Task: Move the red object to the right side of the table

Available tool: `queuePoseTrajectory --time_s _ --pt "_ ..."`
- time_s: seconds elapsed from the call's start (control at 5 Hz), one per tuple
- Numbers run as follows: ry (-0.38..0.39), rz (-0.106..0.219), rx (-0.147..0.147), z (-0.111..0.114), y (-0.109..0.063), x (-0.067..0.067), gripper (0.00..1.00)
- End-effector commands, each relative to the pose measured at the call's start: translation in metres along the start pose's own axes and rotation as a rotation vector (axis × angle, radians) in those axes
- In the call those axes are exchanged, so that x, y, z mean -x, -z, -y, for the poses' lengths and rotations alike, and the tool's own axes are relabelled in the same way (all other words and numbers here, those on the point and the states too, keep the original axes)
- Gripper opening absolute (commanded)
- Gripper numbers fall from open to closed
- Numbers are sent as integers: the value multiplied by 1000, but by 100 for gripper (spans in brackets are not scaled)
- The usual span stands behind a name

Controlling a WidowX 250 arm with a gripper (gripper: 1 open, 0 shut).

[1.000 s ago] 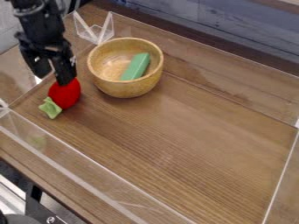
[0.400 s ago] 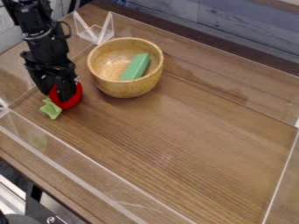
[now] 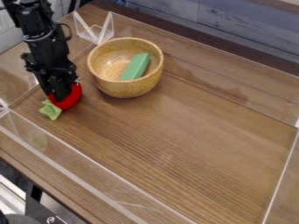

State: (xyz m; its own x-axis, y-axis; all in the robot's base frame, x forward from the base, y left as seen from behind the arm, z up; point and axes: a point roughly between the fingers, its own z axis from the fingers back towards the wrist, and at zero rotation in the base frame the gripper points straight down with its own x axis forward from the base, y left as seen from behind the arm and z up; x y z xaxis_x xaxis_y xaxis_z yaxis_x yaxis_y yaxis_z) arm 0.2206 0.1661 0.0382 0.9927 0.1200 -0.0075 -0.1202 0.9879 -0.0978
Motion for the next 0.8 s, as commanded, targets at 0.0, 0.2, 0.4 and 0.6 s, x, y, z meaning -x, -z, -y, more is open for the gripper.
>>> queuePoseTrajectory --time_s 0.0,0.2,0.4,0.6 --pt "6 64 -31 3 -29 -10 0" --pt "1 77 -27 7 -40 -12 0" --pt "4 96 -16 15 -53 -15 0" --pt "12 130 5 31 -75 -21 0"
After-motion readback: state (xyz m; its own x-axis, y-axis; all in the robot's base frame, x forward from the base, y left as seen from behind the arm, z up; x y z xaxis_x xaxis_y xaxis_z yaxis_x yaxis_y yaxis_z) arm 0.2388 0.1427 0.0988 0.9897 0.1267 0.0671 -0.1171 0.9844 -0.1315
